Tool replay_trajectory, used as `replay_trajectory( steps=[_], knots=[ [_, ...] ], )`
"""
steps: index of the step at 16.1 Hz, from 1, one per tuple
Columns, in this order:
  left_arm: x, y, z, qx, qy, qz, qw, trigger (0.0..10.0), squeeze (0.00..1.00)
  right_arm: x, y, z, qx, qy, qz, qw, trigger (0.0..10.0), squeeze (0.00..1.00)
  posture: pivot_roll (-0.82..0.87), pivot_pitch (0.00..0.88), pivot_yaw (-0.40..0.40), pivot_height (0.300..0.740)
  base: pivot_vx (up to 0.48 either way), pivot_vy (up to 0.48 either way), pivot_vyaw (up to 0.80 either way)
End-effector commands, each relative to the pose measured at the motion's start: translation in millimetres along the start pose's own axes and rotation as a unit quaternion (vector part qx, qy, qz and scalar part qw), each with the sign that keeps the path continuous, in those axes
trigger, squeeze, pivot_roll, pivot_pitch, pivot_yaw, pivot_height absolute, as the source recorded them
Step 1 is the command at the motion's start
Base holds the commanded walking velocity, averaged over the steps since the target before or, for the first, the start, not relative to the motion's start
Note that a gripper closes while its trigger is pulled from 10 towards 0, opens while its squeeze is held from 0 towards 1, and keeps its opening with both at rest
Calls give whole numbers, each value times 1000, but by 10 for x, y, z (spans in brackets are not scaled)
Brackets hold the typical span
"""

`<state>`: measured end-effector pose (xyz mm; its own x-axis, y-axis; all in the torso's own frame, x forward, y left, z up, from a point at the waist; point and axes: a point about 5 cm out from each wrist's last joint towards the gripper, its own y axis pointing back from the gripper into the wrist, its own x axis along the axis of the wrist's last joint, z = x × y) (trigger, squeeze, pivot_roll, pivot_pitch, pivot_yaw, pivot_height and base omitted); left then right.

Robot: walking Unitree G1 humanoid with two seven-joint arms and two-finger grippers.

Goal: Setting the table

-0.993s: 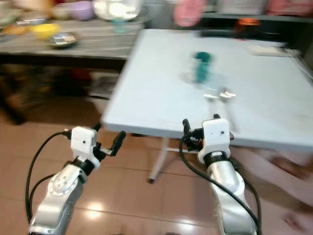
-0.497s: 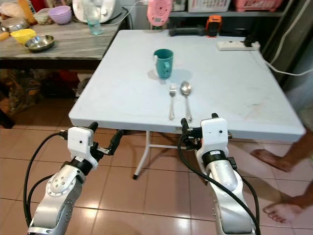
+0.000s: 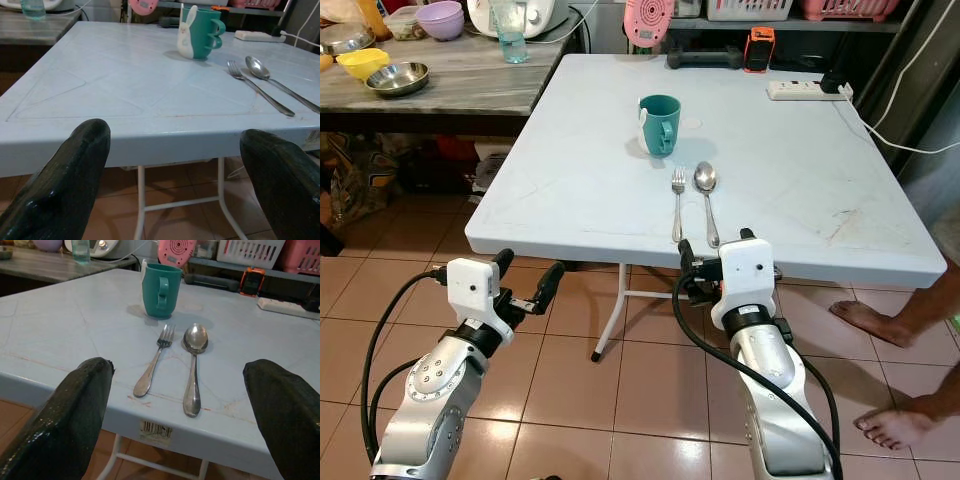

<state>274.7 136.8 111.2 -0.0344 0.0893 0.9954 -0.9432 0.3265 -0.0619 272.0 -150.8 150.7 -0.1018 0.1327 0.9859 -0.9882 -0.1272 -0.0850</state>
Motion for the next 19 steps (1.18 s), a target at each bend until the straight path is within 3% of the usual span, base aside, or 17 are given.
replay_trajectory(
  steps=[1, 8, 19],
  knots=[
    [27, -2, 14, -10, -2, 1, 1000, 10000, 0, 16, -12, 4, -1, 4, 4, 1000, 10000, 0, -58, 112, 48, 740, 0, 0, 0],
    [22, -4, 50, -24, 4, 0, 1000, 10000, 0, 17, -12, 2, -1, 4, 5, 1000, 10000, 0, -64, 114, 51, 740, 0, 0, 0],
    [26, -2, 78, -34, 7, 2, 999, 10000, 0, 11, -14, 3, 0, 5, 4, 1000, 10000, 0, -64, 115, 49, 740, 296, 0, 0]
  ],
)
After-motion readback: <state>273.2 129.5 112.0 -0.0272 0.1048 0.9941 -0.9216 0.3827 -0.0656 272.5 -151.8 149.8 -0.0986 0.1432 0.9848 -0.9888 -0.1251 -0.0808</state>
